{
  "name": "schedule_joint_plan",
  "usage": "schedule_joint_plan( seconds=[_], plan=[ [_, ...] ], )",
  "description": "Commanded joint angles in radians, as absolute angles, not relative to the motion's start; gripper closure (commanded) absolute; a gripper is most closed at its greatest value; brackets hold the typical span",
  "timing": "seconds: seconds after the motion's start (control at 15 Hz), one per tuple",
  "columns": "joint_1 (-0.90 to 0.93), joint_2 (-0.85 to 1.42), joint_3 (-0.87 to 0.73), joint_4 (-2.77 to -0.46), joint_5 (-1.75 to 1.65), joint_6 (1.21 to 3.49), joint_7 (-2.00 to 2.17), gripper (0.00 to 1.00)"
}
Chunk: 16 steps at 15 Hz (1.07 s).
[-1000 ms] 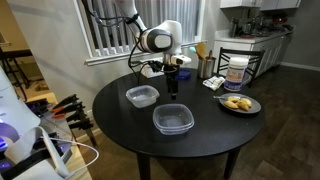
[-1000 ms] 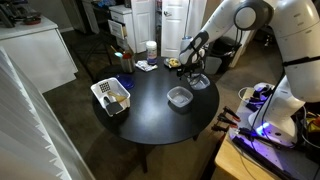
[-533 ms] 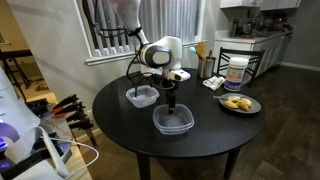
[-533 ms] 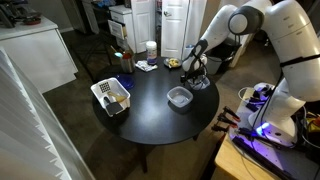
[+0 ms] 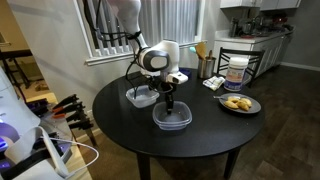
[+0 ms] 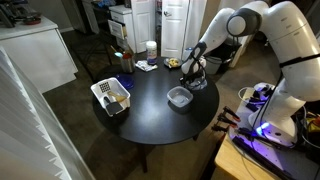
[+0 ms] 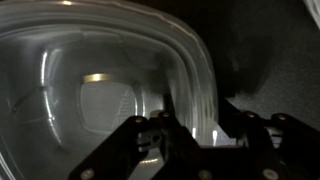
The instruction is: Stack the lunchboxes
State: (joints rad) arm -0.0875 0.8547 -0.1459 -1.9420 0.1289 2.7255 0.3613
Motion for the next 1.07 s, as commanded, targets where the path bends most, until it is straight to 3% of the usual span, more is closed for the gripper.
schedule_joint_plan(
  seconds=[0.0,0.13,0.6,1.0],
  plan=[
    [-0.07,0.832,-0.161,-1.964,0.138,2.737,0.343,0.87],
    [-0.046,0.815,-0.179,-1.97,0.127,2.721,0.357,0.99],
    [0.177,0.651,-0.338,-2.057,-0.008,2.637,0.439,0.99],
    [0.264,0.506,-0.258,-2.079,-0.122,2.46,0.445,0.99]
  ],
)
